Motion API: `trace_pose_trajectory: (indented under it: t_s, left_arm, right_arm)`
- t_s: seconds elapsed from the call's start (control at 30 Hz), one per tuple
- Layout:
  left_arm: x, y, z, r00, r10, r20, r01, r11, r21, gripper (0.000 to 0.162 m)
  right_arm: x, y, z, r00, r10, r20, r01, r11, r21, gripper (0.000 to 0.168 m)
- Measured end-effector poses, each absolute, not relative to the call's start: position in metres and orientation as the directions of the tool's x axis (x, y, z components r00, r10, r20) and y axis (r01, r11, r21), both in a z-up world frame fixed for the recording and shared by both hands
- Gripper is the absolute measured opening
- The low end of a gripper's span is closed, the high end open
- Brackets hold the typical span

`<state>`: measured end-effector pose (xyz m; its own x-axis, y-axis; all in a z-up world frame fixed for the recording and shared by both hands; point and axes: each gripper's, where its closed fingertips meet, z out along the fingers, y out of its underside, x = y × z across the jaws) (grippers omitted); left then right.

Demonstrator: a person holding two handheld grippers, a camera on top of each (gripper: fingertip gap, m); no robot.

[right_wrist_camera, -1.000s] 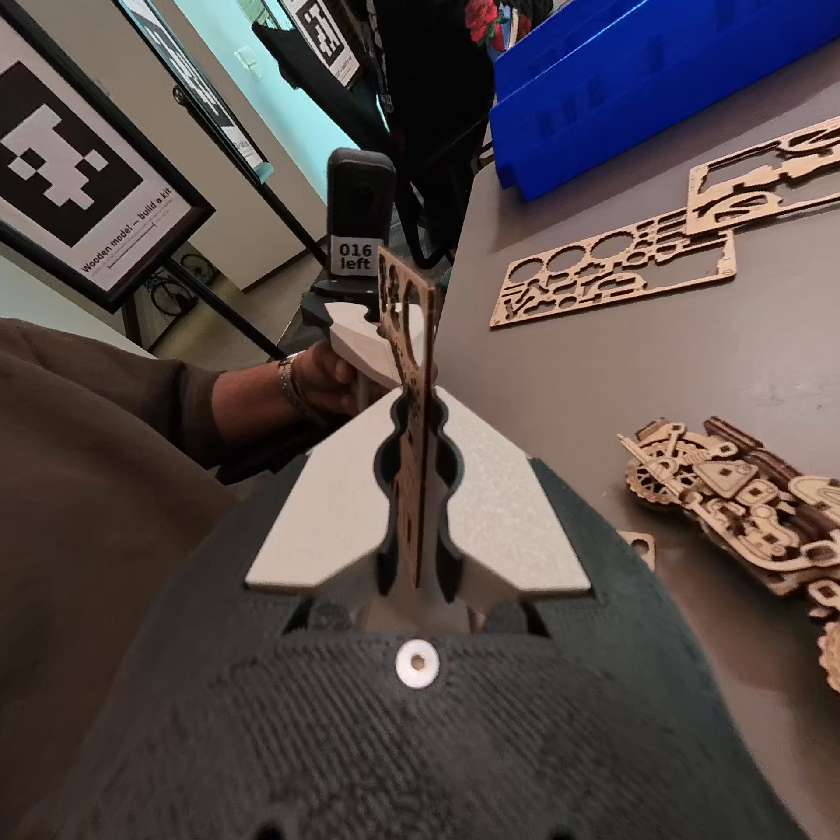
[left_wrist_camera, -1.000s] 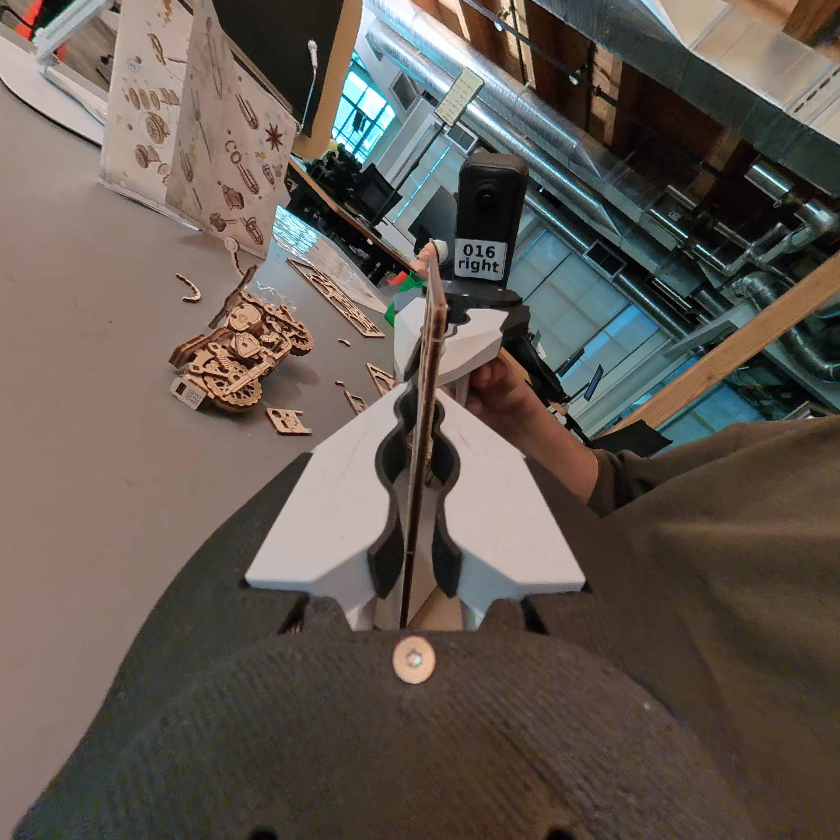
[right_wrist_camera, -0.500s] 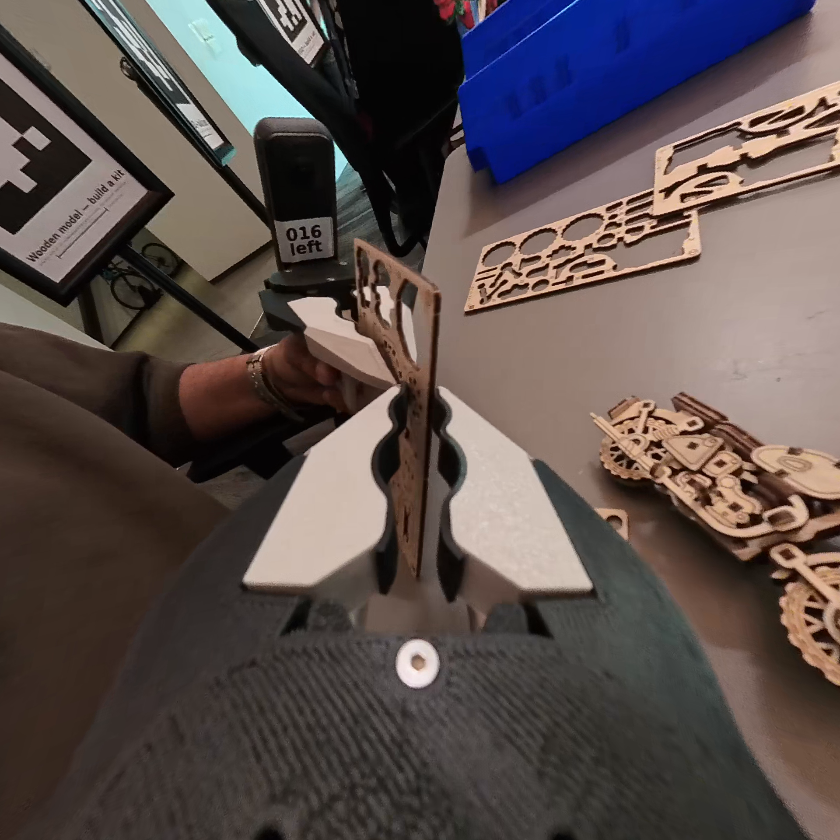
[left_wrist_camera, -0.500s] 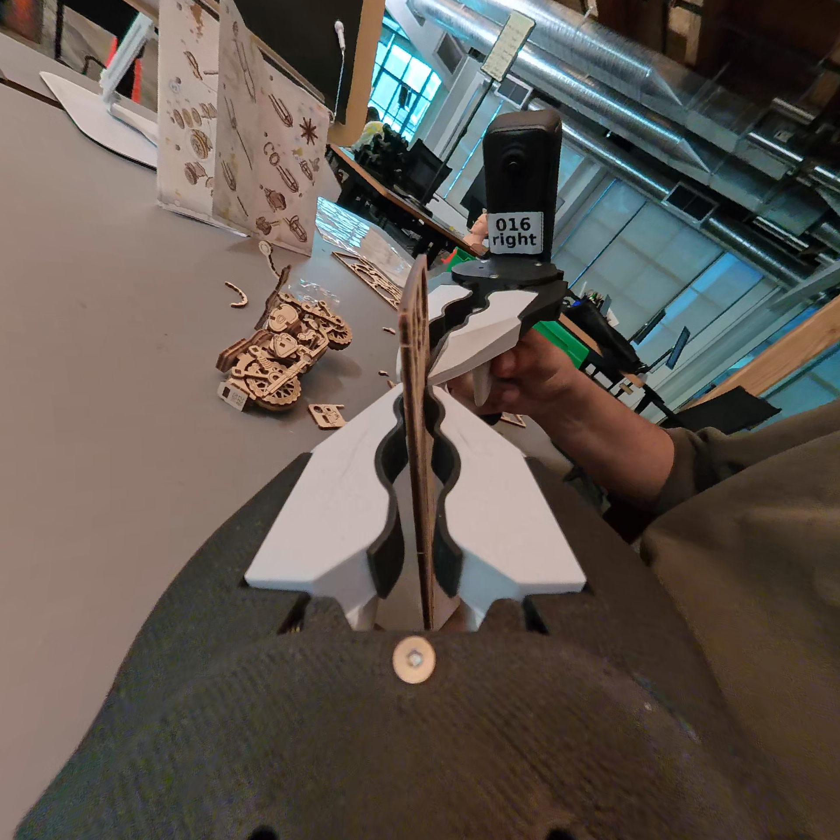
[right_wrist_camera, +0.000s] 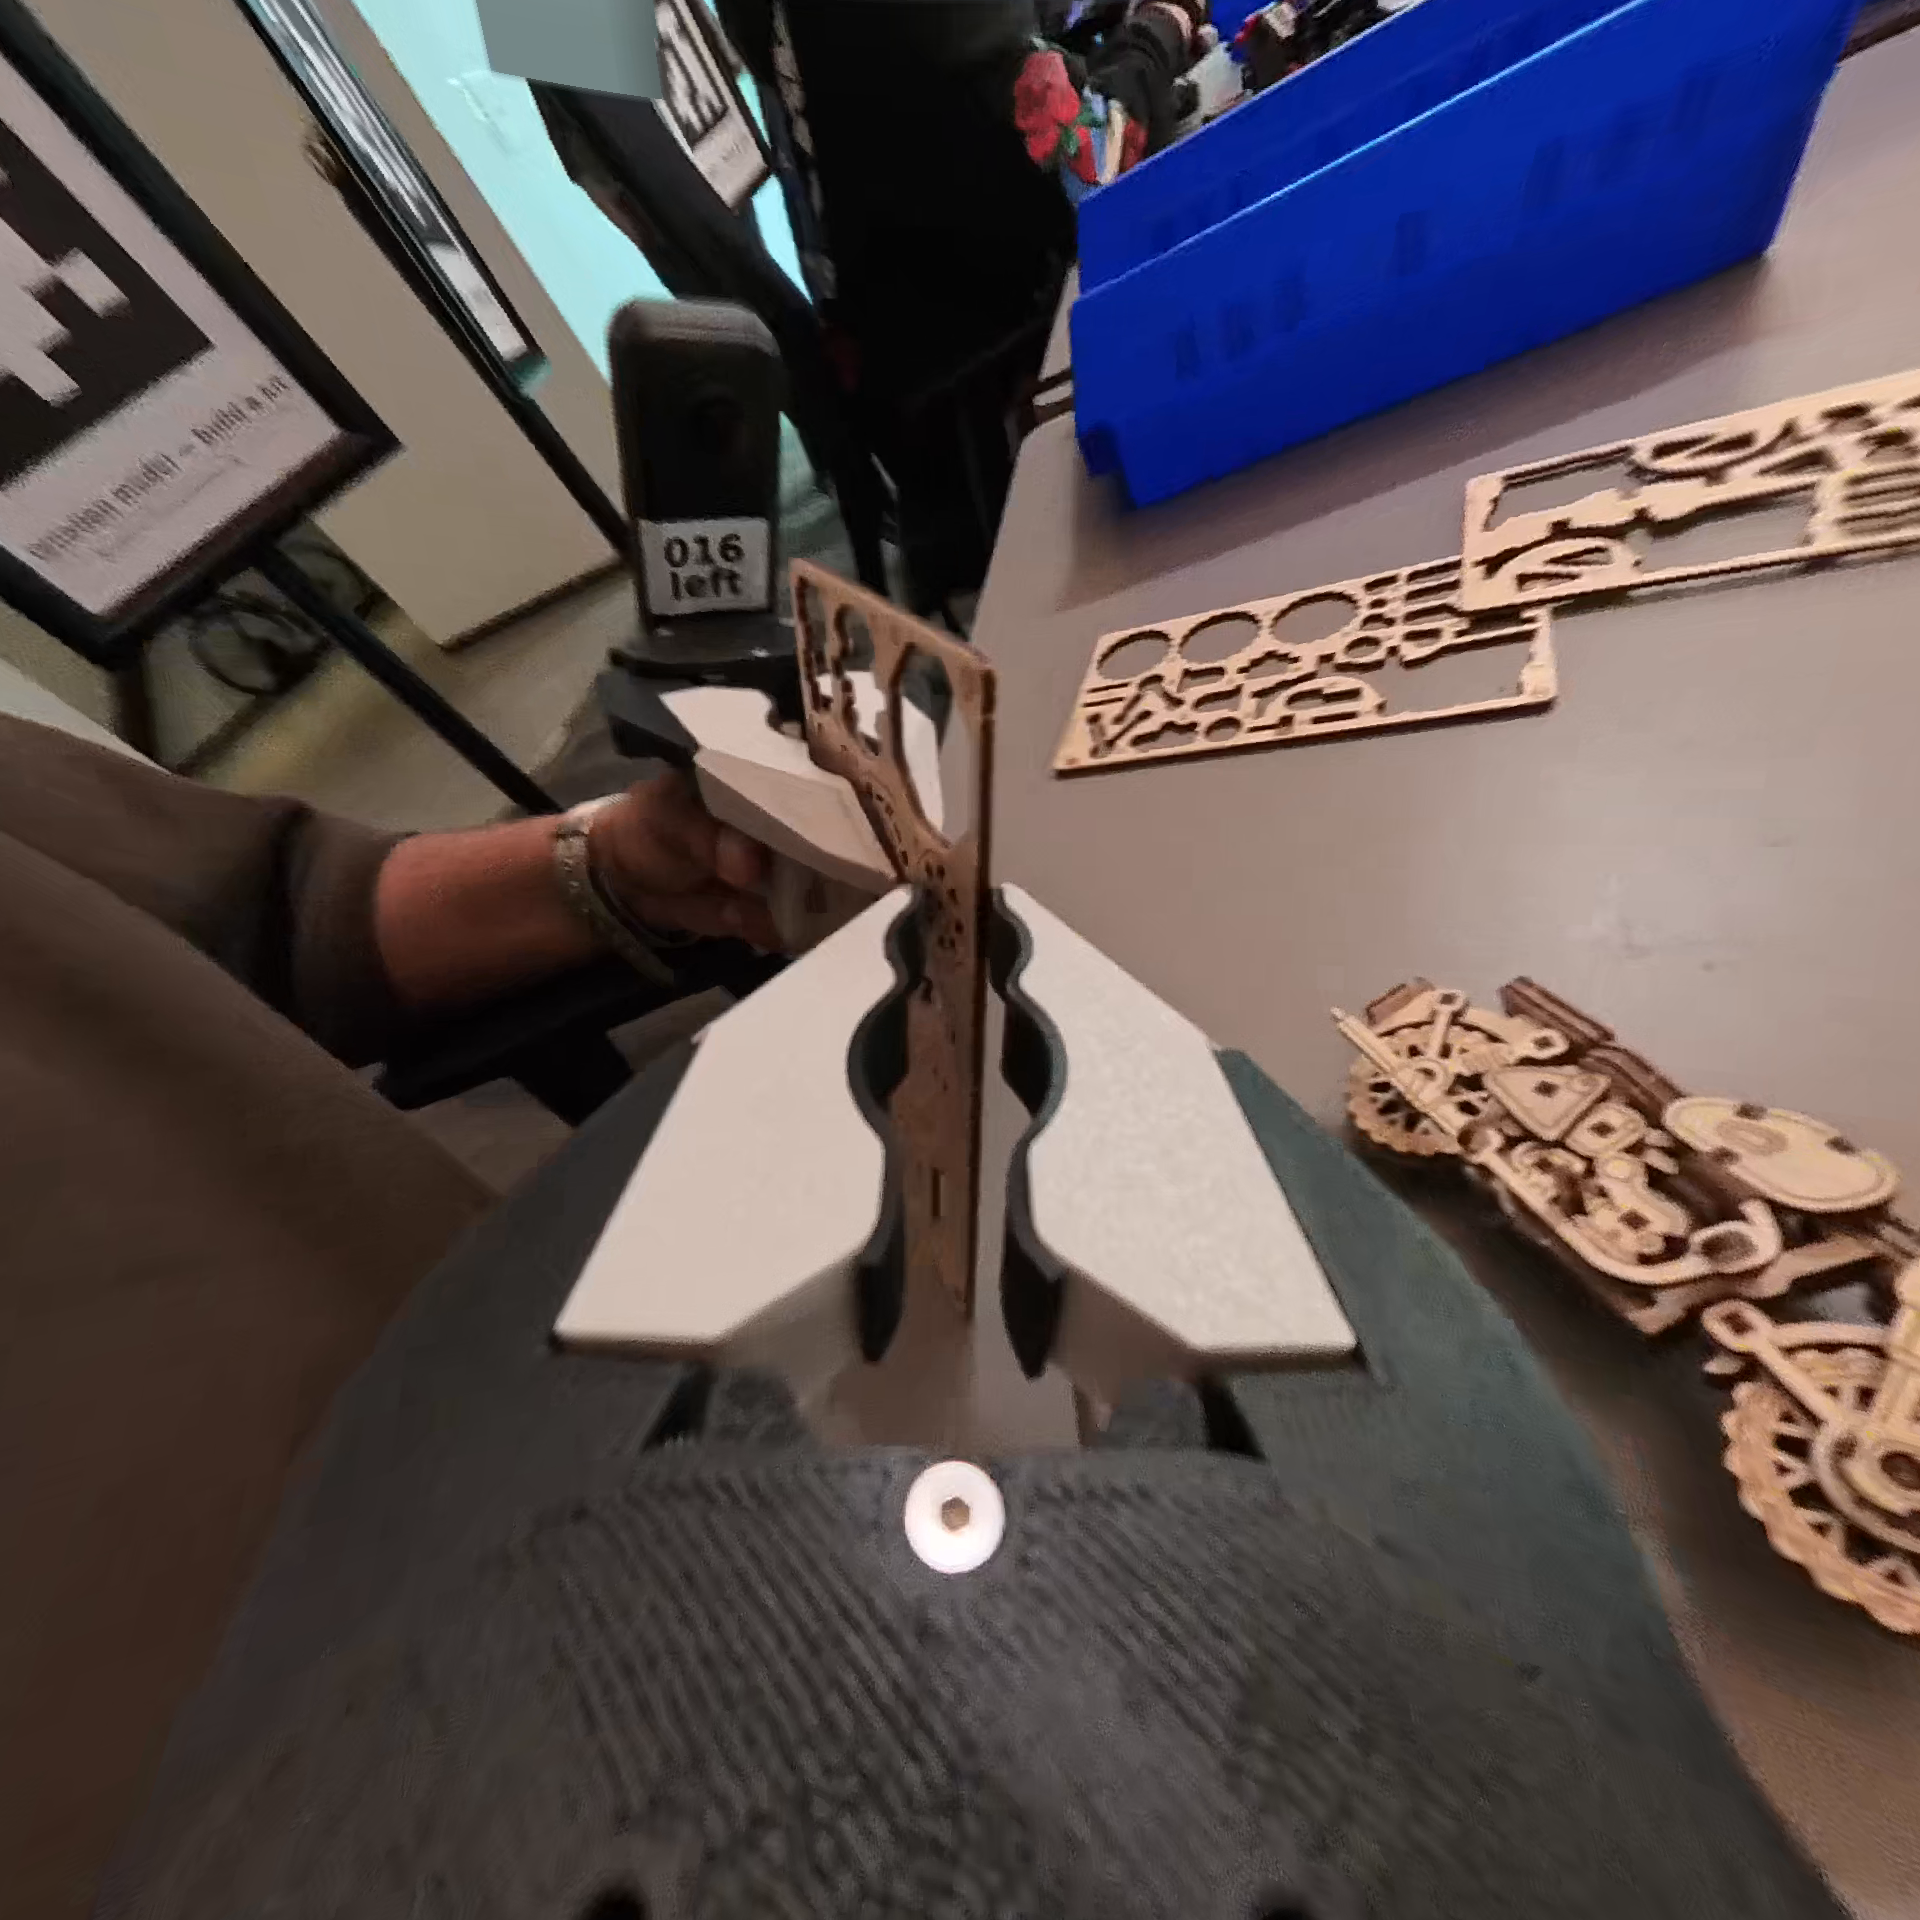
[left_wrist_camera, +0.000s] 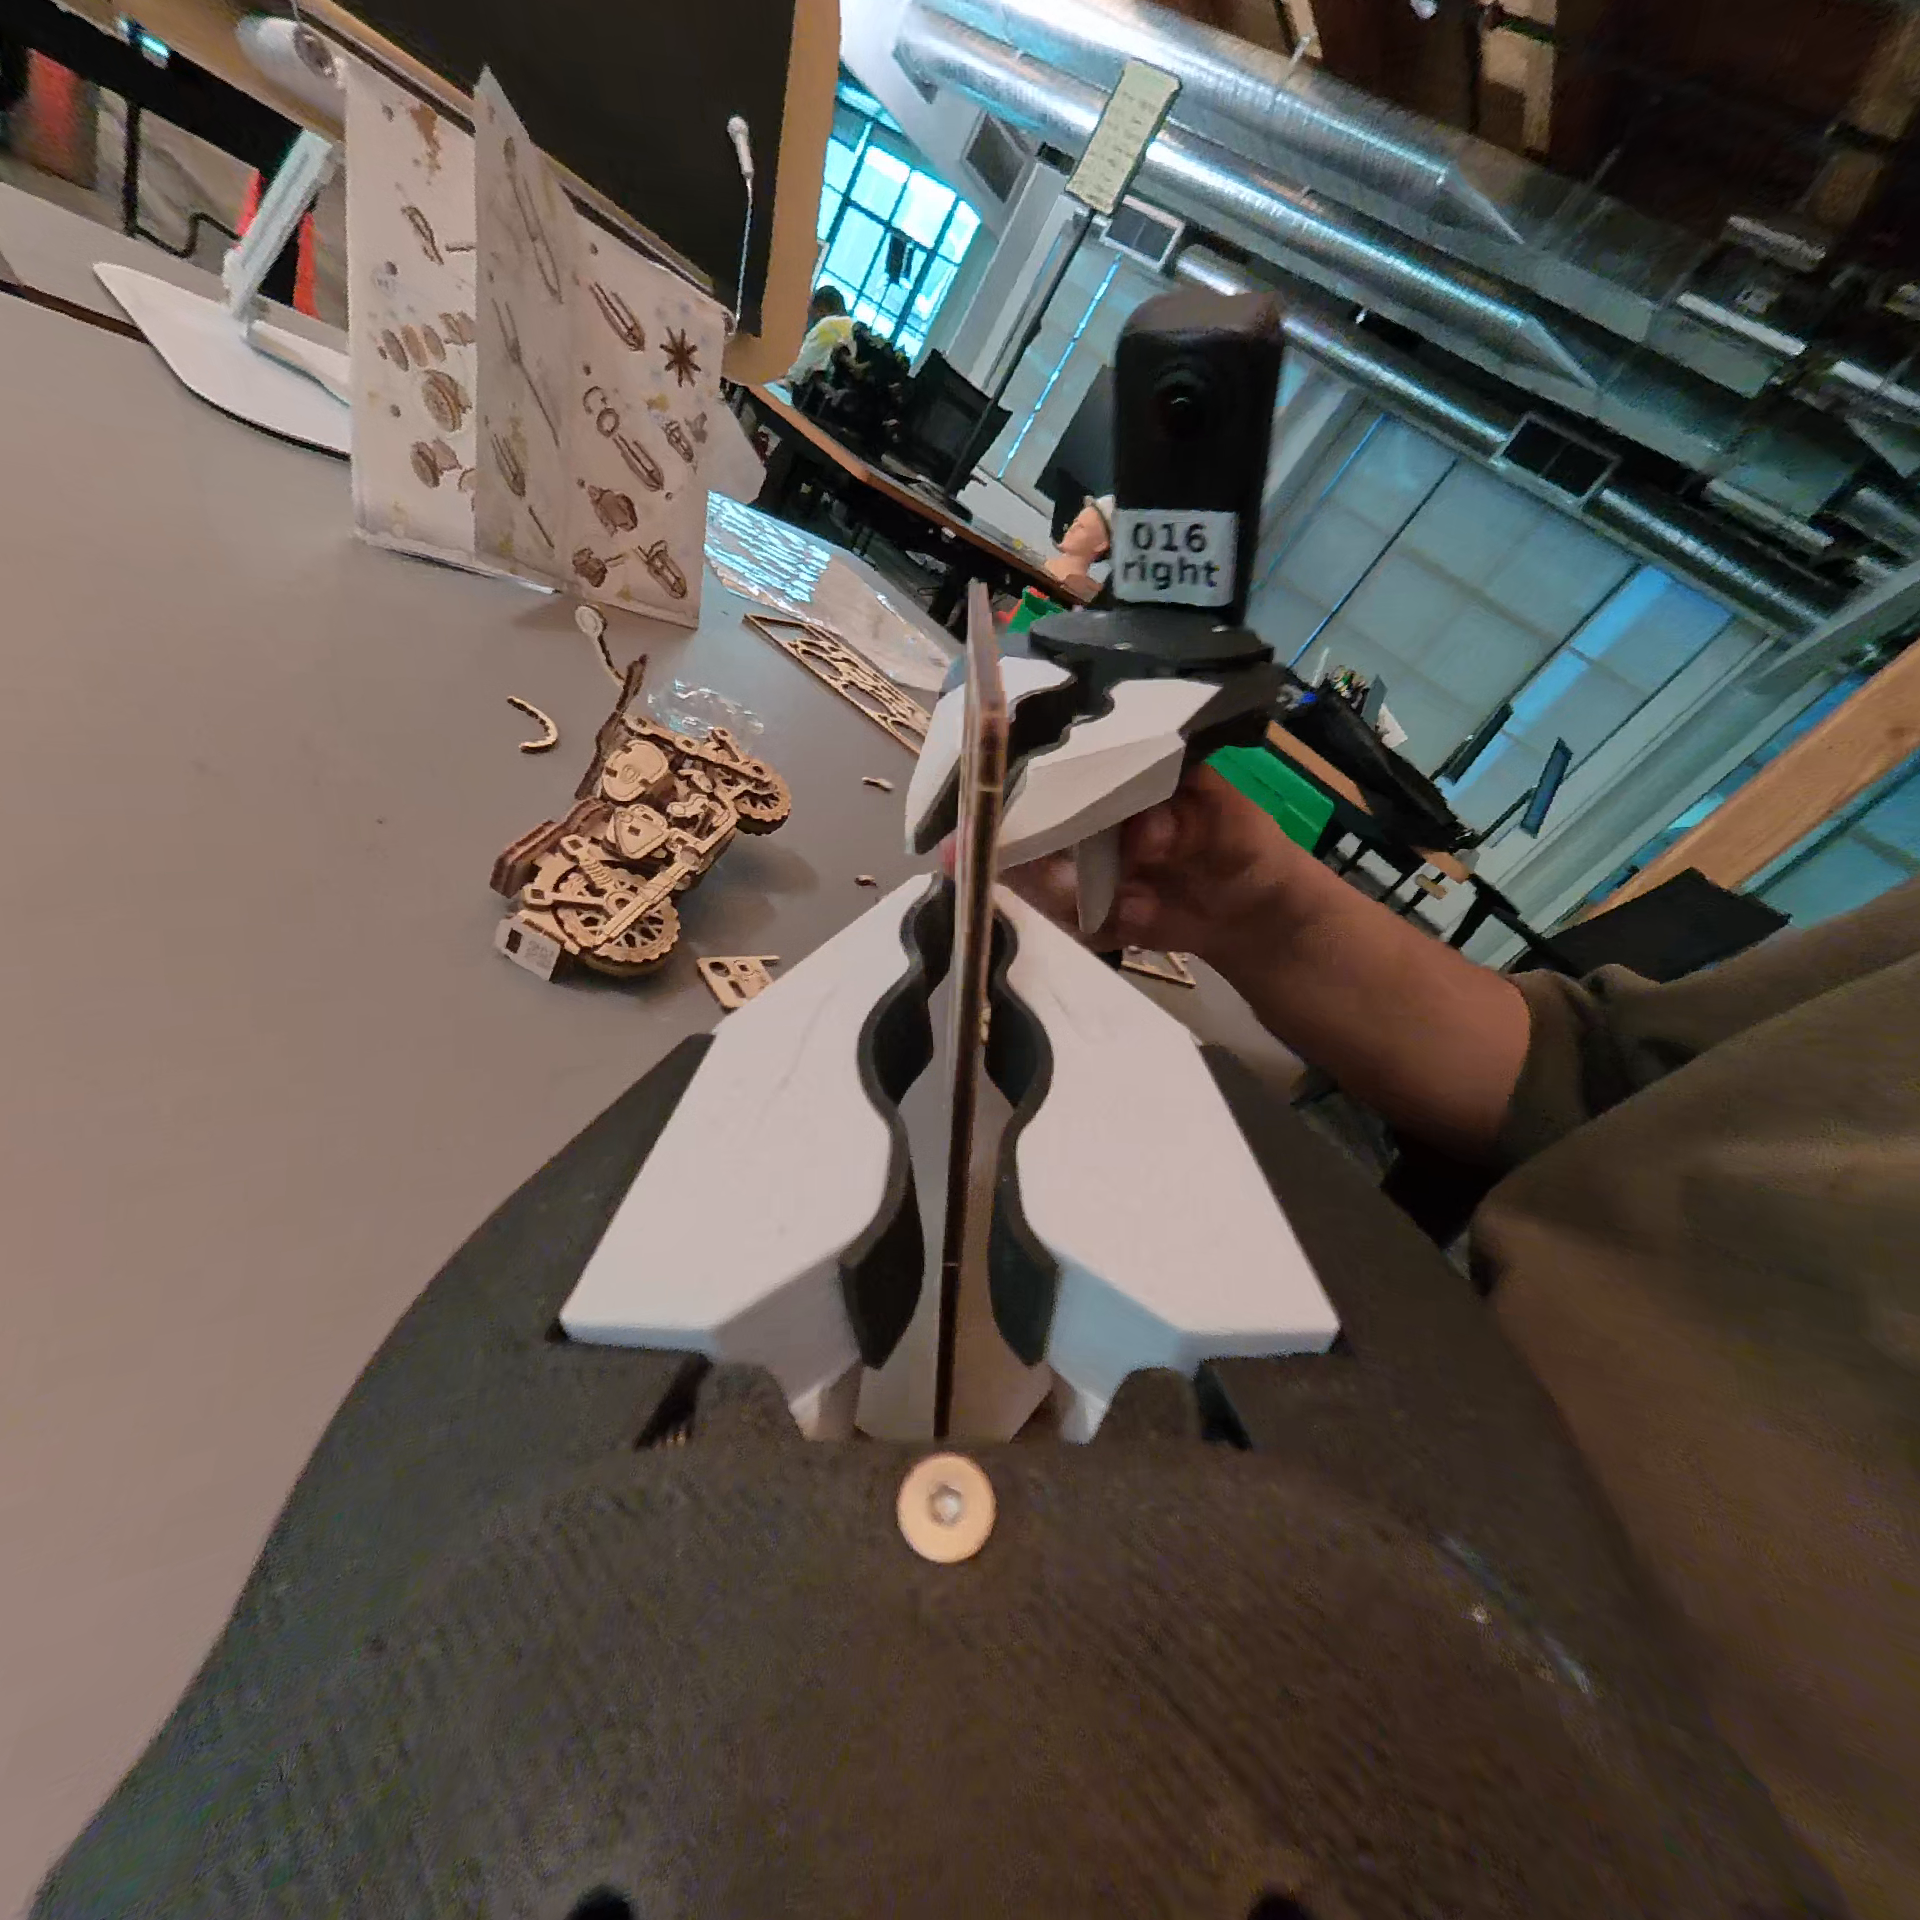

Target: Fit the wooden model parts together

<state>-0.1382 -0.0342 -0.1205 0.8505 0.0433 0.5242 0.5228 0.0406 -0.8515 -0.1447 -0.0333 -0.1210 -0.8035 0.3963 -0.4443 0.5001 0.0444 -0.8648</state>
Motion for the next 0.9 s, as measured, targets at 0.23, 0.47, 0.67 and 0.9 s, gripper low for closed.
trace_pose_trajectory:
  t_s: [0.23,0.47,0.67,0.9]
  left_arm:
    - [-0.136,-0.034,-0.120,0.834,0.003,0.552,0.552,0.039,-0.833,0.000]
    - [-0.137,-0.033,-0.123,0.822,0.006,0.570,0.569,0.039,-0.821,0.000]
    - [-0.141,-0.034,-0.127,0.831,0.057,0.553,0.552,0.038,-0.833,0.001]
    - [-0.145,-0.034,-0.131,0.843,0.108,0.527,0.527,0.030,-0.849,0.001]
  right_arm:
    - [-0.141,-0.027,-0.122,-0.770,0.301,-0.563,0.584,-0.026,-0.812,0.009]
    - [-0.141,-0.031,-0.123,-0.801,0.361,-0.478,0.525,0.038,-0.850,0.005]
    - [-0.146,-0.032,-0.127,-0.768,0.409,-0.493,0.549,0.025,-0.835,0.006]
    - [-0.151,-0.031,-0.131,-0.718,0.461,-0.521,0.581,-0.014,-0.813,0.007]
